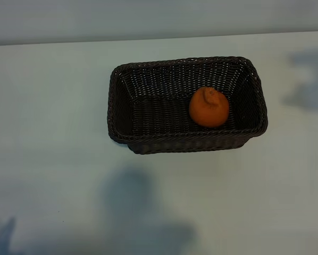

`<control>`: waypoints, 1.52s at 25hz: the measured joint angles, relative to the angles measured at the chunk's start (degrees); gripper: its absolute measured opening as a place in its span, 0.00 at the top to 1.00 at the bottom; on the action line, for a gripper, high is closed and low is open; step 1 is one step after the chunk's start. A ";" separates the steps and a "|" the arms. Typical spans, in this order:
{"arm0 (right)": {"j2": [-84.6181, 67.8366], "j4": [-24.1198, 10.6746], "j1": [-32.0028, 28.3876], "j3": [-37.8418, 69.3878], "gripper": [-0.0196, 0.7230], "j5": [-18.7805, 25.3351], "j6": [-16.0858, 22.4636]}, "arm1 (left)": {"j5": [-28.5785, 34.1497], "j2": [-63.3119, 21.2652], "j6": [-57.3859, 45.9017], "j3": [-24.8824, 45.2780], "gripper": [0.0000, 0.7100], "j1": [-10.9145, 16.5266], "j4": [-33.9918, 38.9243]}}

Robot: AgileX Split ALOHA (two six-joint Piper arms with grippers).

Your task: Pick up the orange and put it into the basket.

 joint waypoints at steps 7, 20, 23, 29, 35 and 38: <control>-20.18 1.86 0.00 6.78 0.26 -1.68 -1.66 | 0.00 0.00 0.05 0.00 0.17 0.00 0.00; -41.81 3.38 0.62 27.17 0.26 -4.36 -1.59 | 0.00 0.00 -0.02 0.00 0.17 0.00 0.00; -43.92 3.45 2.28 30.87 0.26 -4.88 -1.47 | 0.00 0.00 0.02 0.00 0.17 0.00 0.00; -48.01 4.42 8.85 34.33 0.26 -8.13 -0.56 | 0.00 0.00 0.02 0.00 0.17 0.00 0.00; -51.31 3.37 16.75 37.98 0.26 -9.39 1.43 | 0.00 0.00 0.02 0.00 0.17 0.00 0.00; -52.68 1.46 20.02 40.43 0.26 -9.66 3.14 | 0.00 0.00 0.04 0.00 0.17 0.00 0.00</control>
